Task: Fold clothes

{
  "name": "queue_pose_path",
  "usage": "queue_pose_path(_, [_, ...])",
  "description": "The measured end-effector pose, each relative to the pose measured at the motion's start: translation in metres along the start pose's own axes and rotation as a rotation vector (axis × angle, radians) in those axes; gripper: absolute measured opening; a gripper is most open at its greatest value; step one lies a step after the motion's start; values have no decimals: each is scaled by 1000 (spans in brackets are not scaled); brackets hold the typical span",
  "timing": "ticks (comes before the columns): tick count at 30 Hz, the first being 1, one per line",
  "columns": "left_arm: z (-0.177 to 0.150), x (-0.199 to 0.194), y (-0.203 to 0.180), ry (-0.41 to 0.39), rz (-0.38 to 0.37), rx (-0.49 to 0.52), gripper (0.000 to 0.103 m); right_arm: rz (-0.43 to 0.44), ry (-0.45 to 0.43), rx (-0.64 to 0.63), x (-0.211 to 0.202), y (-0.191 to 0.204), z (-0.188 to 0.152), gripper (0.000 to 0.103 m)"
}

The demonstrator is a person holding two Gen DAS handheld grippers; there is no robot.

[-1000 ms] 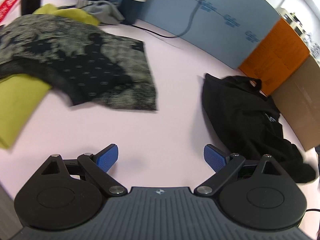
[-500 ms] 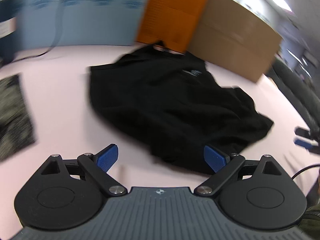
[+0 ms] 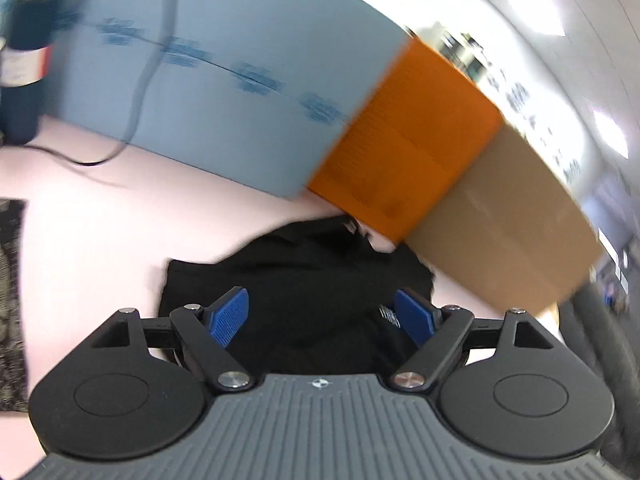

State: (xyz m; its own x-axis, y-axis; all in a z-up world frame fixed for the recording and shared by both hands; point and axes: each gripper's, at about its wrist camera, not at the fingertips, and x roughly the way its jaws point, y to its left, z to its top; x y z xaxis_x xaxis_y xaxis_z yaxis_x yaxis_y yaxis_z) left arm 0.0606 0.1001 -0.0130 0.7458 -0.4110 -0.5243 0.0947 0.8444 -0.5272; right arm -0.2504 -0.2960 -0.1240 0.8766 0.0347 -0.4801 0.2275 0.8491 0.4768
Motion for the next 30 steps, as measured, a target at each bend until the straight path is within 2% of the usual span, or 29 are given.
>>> queue_pose_path(2, [-3,-9,15,12,21,1,79,74,25,-60,4,10,1,87])
queue_pose_path(4, [-13,-18,29,49,63,13,79,204,106,-163,20,28,6,87])
queue_pose_path(8, [-45,-39,51,108,122,-3,80,404,249,-512,58,87,9,84])
queue_pose_path(11, [-76,-65,67,121,172,-35,82,503,331,-712,93,124,8,83])
queue_pose_path(13, [-94,-81,77,125,202,-79,82,553,387,-803,118,142,7,74])
queue_pose_path(15, [-109,-97,87,120,228,-139,83,592,464,-851,145,155,4,62])
queue_pose_path(17, [-120,-115,95,93,249,-181,83,623,537,-887,166,165,-4,61])
queue_pose_path(19, [-126,-132,100,70,280,-207,83,647,622,-903,180,171,-16,28])
queue_pose_path(20, [-127,-140,102,60,303,-215,83,650,647,-894,182,174,-18,7])
queue_pose_path(21, [-127,-147,103,46,323,-222,83,663,635,-893,176,178,-19,7])
queue_pose_path(24, [-129,-170,106,-7,361,-247,84,774,601,-875,144,184,-12,7])
queue_pose_path(26, [-130,-181,108,-27,370,-275,84,835,650,-873,130,185,-14,7])
queue_pose_path(28, [-130,-185,110,-26,365,-289,84,838,714,-905,127,180,-21,8])
queue_pose_path(30, [-132,-181,105,-8,358,-277,84,820,768,-932,126,173,-29,14])
